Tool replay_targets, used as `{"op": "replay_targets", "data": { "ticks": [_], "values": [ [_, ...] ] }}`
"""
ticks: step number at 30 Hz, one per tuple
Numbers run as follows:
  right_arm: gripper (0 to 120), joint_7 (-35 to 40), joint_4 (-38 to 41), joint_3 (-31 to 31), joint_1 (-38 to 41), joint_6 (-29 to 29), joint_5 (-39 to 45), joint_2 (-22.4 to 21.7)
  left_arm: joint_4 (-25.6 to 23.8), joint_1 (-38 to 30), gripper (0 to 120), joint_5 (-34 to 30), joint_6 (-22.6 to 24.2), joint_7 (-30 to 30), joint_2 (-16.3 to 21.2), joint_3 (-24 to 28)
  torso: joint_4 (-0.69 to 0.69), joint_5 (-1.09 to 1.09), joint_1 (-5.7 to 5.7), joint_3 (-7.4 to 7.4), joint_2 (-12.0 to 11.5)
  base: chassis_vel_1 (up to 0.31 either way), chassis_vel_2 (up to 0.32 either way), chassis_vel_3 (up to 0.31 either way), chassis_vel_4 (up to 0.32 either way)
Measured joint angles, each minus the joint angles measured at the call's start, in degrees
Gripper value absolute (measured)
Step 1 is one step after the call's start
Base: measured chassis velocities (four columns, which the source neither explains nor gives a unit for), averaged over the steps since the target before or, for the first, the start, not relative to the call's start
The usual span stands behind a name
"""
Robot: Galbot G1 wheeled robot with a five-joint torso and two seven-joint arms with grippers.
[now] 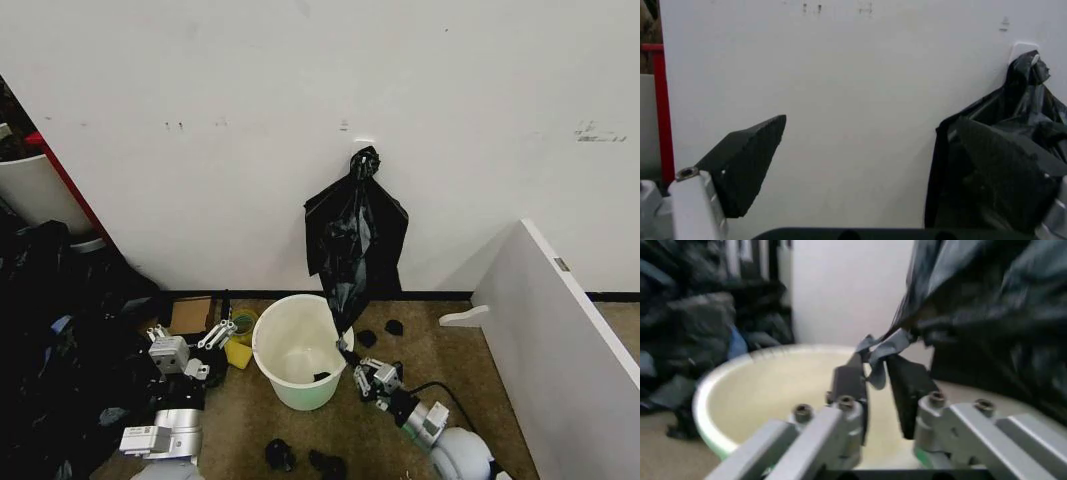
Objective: Place the garbage bag over the trash bin.
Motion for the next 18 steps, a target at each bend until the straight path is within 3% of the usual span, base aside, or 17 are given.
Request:
{"op": "replay_targets", "data": {
  "ticks": [4, 10, 16, 18],
  "values": [
    [27, -7.14, 1.99, 2.17, -0.48, 1.1, 6.77, -0.4, 0.23, -0.23, 100, 0.14, 0.06, 0.05, -0.19, 0.34, 0.0, -0.01, 0.0, 0.0, 0.0, 0.0, 0.0, 0.0, 0.0],
    [50, -8.2, 3.54, 3.94, -0.64, 1.88, 13.61, -0.23, 0.3, -0.28, 100, 0.38, 0.07, 0.1, -0.55, 0.64, 0.0, 0.01, 0.0, 0.0, 0.0, 0.0, 0.0, 0.0, 0.0],
    [70, -1.06, 3.86, 5.35, -2.34, 0.88, 6.05, -0.58, 0.3, -0.4, 100, 0.45, 0.26, 0.12, -0.71, 0.61, 0.0, 0.0, 0.0, -0.01, 0.0, 0.0, 0.0, 0.0, 0.0],
    [80, 6.58, 4.33, 4.03, -3.76, -2.75, 1.94, -1.38, 0.3, -0.45, 100, 0.49, 0.47, 0.14, -0.93, 0.6, -0.01, 0.0, 0.0, 0.0, 0.0, 0.0, 0.0, 0.0, 0.0]
  ]
}}
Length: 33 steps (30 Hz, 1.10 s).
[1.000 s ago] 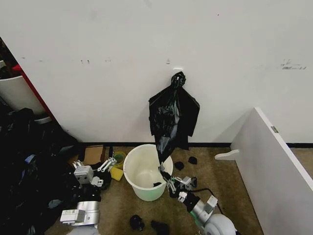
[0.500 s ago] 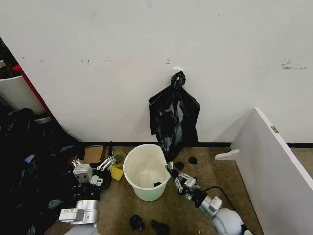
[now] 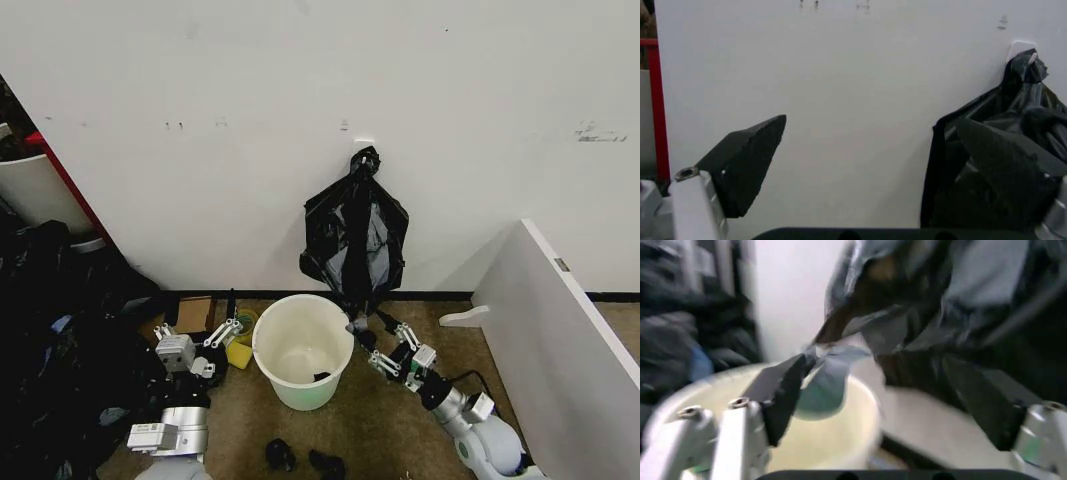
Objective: Place the garbage bag over the trash bin.
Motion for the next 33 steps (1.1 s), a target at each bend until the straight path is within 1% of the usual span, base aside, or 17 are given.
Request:
{"op": "replay_targets", "data": {
  "ticks": [1, 2, 3, 5, 6, 9, 11, 14, 16, 17, 20, 22, 25, 27, 28, 29, 33],
  "values": [
    [84, 5.02, 0.84, -1.06, -0.69, -3.26, -0.73, -0.39, 0.05, -0.04, 100, 0.08, 0.06, 0.01, -0.15, 0.0, 0.0, 0.01, 0.0, 0.0, 0.0, 0.0, 0.0, 0.0, 0.0],
    [86, 7.29, 1.37, -1.57, -0.96, -4.93, -0.79, -0.55, 0.1, -0.06, 100, 0.12, 0.08, 0.02, -0.18, 0.0, 0.01, 0.0, 0.0, 0.0, 0.0, 0.0, 0.0, 0.0, 0.0],
    [91, 12.22, 2.95, -2.77, -1.52, -8.24, 0.08, -0.92, 0.19, -0.12, 100, 0.2, 0.12, 0.02, -0.31, 0.01, 0.0, 0.0, 0.0, 0.0, 0.0, 0.0, 0.0, 0.0, 0.0],
    [98, 19.1, 6.27, -4.7, -2.18, -12.83, 4.33, -1.56, 0.25, -0.23, 100, 0.25, 0.15, 0.02, -0.5, 0.01, 0.01, 0.0, 0.0, 0.0, 0.0, 0.0, 0.0, 0.0, 0.0],
    [98, 19.1, 6.27, -4.7, -2.18, -12.83, 4.33, -1.56, 0.25, -0.23, 100, 0.25, 0.15, 0.02, -0.5, 0.01, 0.01, 0.0, 0.0, 0.0, 0.0, 0.0, 0.0, 0.0, 0.0],
    [100, 30.58, 12.72, -7.42, -2.79, -21.06, 13.7, -2.27, 0.29, -0.28, 100, 0.27, 0.18, 0.03, -0.68, 0.02, 0.01, -0.01, 0.0, 0.0, 0.0, 0.0, 0.0, 0.0, 0.0],
    [100, 35.0, 15.24, -8.11, -2.37, -23.54, 17.71, -1.97, 0.29, -0.26, 100, 0.27, 0.18, 0.02, -0.75, -0.04, 0.01, -0.02, 0.0, 0.0, 0.0, 0.0, 0.0, 0.0, 0.0],
    [100, 34.71, 15.49, -8.0, -1.46, -22.51, 17.5, -1.47, 0.29, -0.18, 100, 0.27, 0.17, 0.01, -0.75, -0.12, 0.0, -0.01, 0.0, 0.0, 0.0, 0.0, 0.0, 0.0, 0.0],
    [100, 31.92, 13.93, -7.35, 0.59, -19.05, 12.85, -0.68, 0.12, 0.02, 100, 0.27, 0.14, 0.0, -0.69, -0.18, 0.01, -0.01, 0.0, 0.0, 0.0, 0.0, 0.0, 0.0, 0.0],
    [100, 30.74, 9.83, -7.17, 4.74, -16.09, 2.17, 0.94, -0.42, 0.38, 100, 0.49, 0.09, -0.01, -0.73, -0.15, 0.01, 0.0, 0.0, 0.0, 0.0, 0.0, 0.0, 0.0, 0.0],
    [100, 31.4, 5.47, -8.44, 9.34, -15.56, -4.89, 2.71, -0.78, 0.61, 100, 1.05, 0.11, -0.02, -0.96, 0.02, 0.0, 0.0, 0.0, 0.0, 0.0, 0.0, 0.0, 0.0, 0.0],
    [100, 31.85, 4.25, -8.93, 10.64, -15.6, -6.29, 3.17, -0.81, 0.65, 100, 1.2, 0.13, -0.02, -1.03, 0.03, 0.01, 0.0, 0.0, 0.0, 0.0, 0.0, 0.0, 0.0, 0.0],
    [99, 34.2, -0.4, -10.31, 15.25, -16.54, -13.29, 4.96, -0.83, 0.84, 100, 1.47, 0.25, -0.02, -1.21, -0.05, 0.01, 0.0, 0.0, 0.0, 0.0, 0.0, 0.0, 0.0, 0.0],
    [94, 35.53, -2.18, -10.81, 17.31, -18.12, -16.7, 5.68, -0.83, 0.9, 100, 1.51, 0.33, -0.02, -1.25, -0.26, 0.02, -0.01, 0.0, 0.01, 0.0, 0.0, 0.0, 0.0, 0.0],
    [90, 36.16, -2.79, -11.32, 18.3, -19.18, -17.48, 5.98, -0.82, 0.89, 100, 1.51, 0.43, -0.02, -1.27, -0.41, 0.01, -0.01, 0.0, 0.01, 0.0, 0.0, 0.0, 0.0, 0.0],
    [90, 36.16, -2.79, -11.32, 18.3, -19.18, -17.48, 5.98, -0.82, 0.89, 100, 1.51, 0.43, -0.02, -1.27, -0.41, 0.01, -0.01, 0.0, 0.01, 0.0, 0.0, 0.0, 0.0, 0.0],
    [75, 38.07, -4.5, -12.36, 20.23, -22.2, -18.58, 6.78, -0.66, 0.79, 100, 1.51, 0.54, -0.11, -1.4, -0.7, 0.01, -0.01, 0.0, 0.0, 0.0, 0.0, 0.0, 0.0, 0.0]
  ]
}}
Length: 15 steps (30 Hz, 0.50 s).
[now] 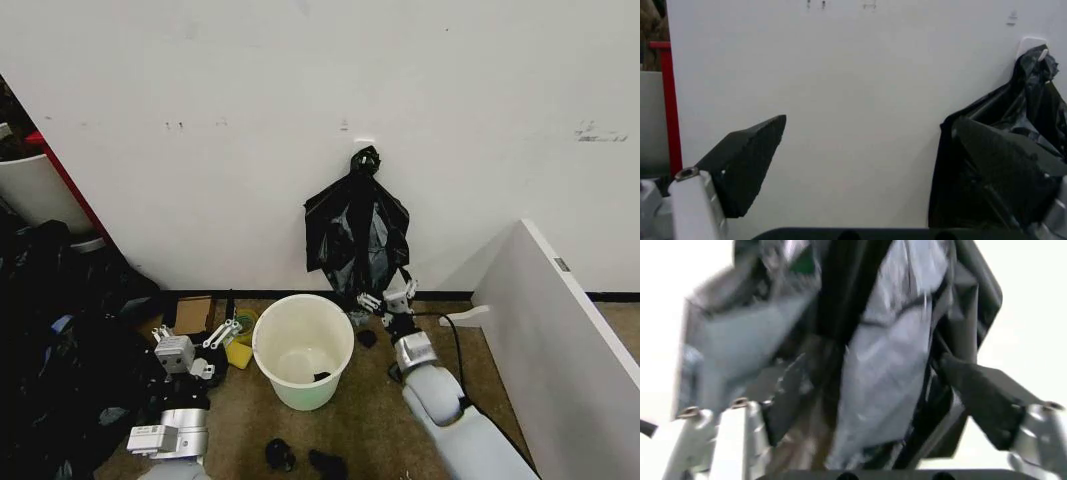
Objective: Place the garbage bag over the trash bin.
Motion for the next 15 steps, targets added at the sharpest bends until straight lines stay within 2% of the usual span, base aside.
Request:
{"op": "replay_targets", "data": {
  "ticks": [2, 4, 7, 15],
  "values": [
    [67, 1.28, -1.77, -0.02, 0.85, -1.46, -1.82, 0.72, 0.13, -0.01, 100, 0.0, 0.01, -0.04, -0.13, -0.02, 0.0, 0.0, 0.0, 0.0, 0.0, 0.0, 0.0, 0.0, 0.0],
    [66, 1.51, -2.05, 0.0, 0.97, -1.66, -2.13, 0.83, 0.16, -0.01, 100, 0.0, 0.01, -0.04, -0.15, -0.02, 0.0, 0.01, 0.0, 0.0, 0.0, 0.0, 0.0, 0.0, 0.0],
    [50, 2.64, -3.08, 0.08, 1.27, -2.75, -3.77, 1.31, 0.46, -0.13, 100, -0.01, 0.01, -0.09, -0.15, -0.02, -0.01, 0.0, 0.0, 0.0, 0.0, 0.0, 0.0, 0.0, 0.0],
    [20, 1.76, -1.44, 0.23, 0.29, -1.02, -3.16, 0.58, 1.01, -1.07, 100, 0.0, 0.54, -0.11, -0.18, 0.59, -0.01, 0.01, 0.0, 0.0, 0.0, 0.0, 0.0, 0.0, 0.0]
  ]
}}
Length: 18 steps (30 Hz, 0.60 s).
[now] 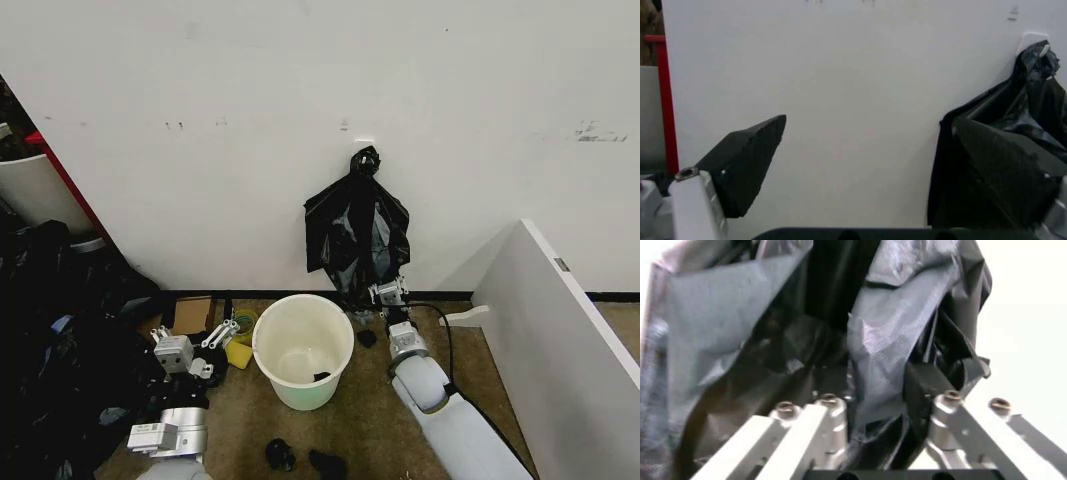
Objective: Place the garbage bag over the trash bin.
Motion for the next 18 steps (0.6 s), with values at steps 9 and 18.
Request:
{"op": "replay_targets", "data": {
  "ticks": [9, 18],
  "values": [
    [0, -4.11, 7.28, -0.12, -2.26, 4.44, 17.81, -1.84, 2.48, -3.26, 100, -2.24, 0.09, 3.58, 5.13, 1.43, 0.01, -0.01, 0.0, 0.0, 0.0, 0.0, 0.0, 0.0, 0.0],
    [0, -12.66, 11.04, -0.08, -4.54, 7.75, 32.8, -3.19, 12.61, -16.86, 100, -8.32, -2.13, 14.31, 19.53, 5.2, -0.02, -0.03, 0.0, 0.0, 0.0, 0.0, 0.0, 0.0, 0.0]
  ]
}}
